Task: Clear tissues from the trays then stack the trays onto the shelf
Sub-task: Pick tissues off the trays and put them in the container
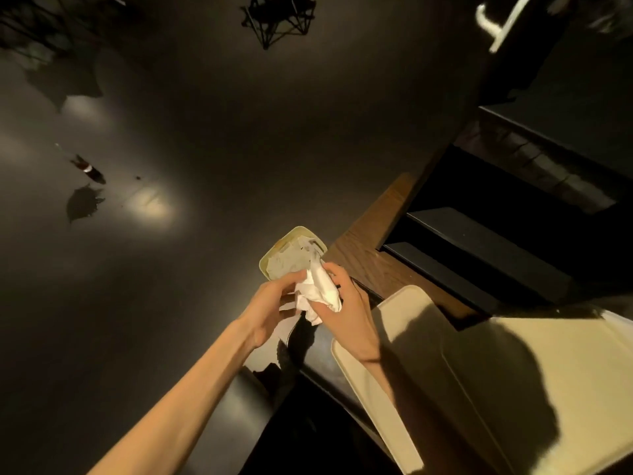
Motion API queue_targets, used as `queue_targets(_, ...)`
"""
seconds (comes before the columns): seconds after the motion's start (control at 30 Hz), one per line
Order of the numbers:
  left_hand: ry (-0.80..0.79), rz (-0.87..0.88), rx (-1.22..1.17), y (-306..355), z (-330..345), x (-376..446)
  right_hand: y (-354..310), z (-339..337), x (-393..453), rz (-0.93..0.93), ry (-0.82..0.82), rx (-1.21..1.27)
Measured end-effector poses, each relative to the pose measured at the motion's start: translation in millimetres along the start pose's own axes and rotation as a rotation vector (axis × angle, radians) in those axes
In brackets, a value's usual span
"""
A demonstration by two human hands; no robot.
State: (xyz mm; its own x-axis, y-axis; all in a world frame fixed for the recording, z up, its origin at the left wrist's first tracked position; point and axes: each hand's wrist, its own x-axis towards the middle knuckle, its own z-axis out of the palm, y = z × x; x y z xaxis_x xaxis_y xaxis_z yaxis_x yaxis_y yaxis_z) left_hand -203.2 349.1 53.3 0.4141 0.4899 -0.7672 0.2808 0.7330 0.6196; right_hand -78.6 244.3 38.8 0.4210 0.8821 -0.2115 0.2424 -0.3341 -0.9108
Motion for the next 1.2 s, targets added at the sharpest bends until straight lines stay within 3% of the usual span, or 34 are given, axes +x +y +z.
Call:
queue_targets(0.2, -0.086, -0.038, -0.102, 33, -61, 48, -8, 45, 75, 0.088, 0.008, 0.008)
queue_targets(0.5, 0.14, -0.143, -0.169, 42, -170, 168, 39, 138, 215, 0.411, 0.161, 0.101)
queue_targets(0.7, 0.218, -0.197, -0.201, -10, -201, 284, 148, 224, 293, 0.612, 0.01, 0.085)
queue_targets(1.03, 0.406, -0.167, -0.198, -138, -230, 465, 362, 338, 385, 0.862, 0.113, 0.105)
queue_targets(1.2, 0.409, -0.173, -0.197, -177, -249, 522, 427, 367, 412, 0.85, 0.175, 0.175)
